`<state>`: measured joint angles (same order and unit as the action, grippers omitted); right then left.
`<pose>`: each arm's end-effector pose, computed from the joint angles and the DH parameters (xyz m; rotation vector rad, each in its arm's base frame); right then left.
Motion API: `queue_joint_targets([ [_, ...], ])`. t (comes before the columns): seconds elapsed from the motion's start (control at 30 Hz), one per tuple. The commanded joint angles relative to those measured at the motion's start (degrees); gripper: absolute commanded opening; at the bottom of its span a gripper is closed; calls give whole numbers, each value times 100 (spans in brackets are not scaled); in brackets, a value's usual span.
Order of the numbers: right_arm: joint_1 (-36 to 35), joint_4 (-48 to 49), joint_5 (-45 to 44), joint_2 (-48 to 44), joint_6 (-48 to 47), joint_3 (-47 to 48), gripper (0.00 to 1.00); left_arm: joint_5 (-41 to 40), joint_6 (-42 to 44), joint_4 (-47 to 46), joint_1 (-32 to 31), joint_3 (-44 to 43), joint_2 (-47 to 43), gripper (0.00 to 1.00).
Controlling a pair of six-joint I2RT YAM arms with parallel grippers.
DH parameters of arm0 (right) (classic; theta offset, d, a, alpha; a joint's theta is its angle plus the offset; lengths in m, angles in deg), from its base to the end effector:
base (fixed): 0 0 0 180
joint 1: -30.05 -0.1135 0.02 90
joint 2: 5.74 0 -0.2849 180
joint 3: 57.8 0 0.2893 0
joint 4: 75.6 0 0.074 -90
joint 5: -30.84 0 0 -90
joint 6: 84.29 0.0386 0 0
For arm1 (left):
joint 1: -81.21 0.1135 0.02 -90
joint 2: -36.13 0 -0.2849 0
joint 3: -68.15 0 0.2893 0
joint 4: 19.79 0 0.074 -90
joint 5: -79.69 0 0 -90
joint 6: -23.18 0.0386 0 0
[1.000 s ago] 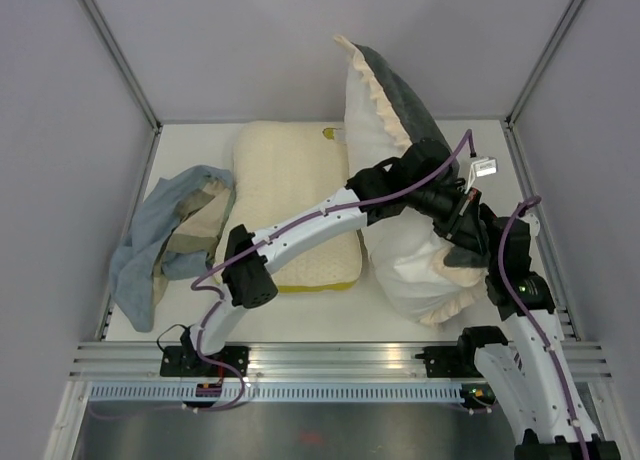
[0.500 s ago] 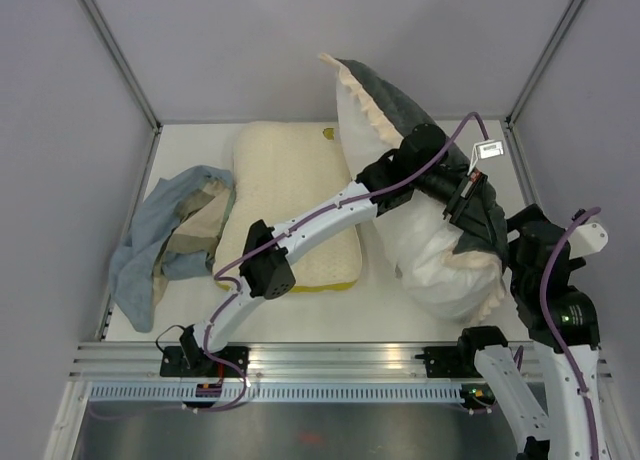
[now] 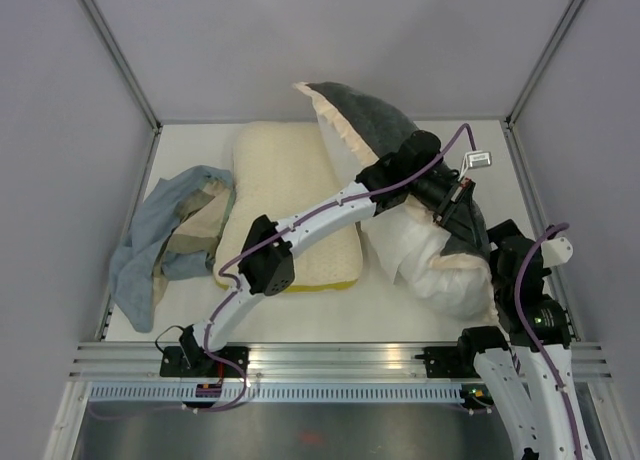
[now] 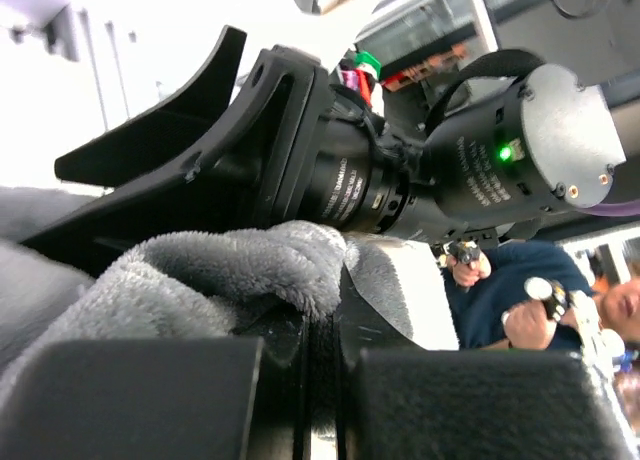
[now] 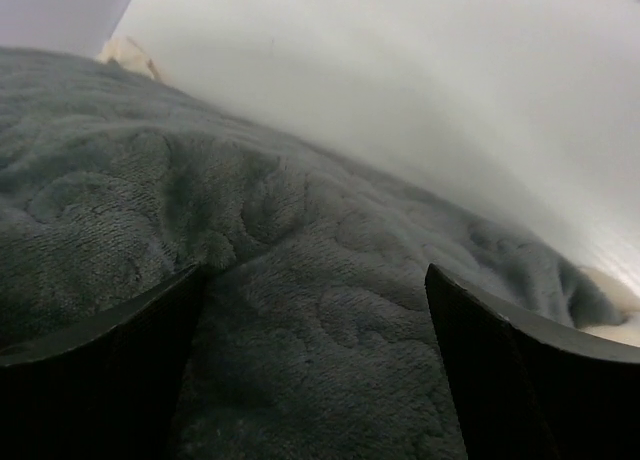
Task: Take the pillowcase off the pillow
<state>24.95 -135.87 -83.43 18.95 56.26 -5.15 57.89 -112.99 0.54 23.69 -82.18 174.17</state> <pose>0.1099 -0.0061 0.3098 1.0249 1.8131 0.1384 0.2930 -0.5271 0.3532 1.3413 1.8370 -2.1593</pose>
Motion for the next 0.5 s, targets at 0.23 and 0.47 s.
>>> queue_joint_targets([
  [0.23, -105, 269, 1057, 282, -53, 0, 97, -1273, 1478, 384, 249, 855, -2509, 2],
  [0.47, -114, -338, -15, 1123, -527, 1291, 98, -1450, 1454, 799, 741, 943, -2598, 2],
])
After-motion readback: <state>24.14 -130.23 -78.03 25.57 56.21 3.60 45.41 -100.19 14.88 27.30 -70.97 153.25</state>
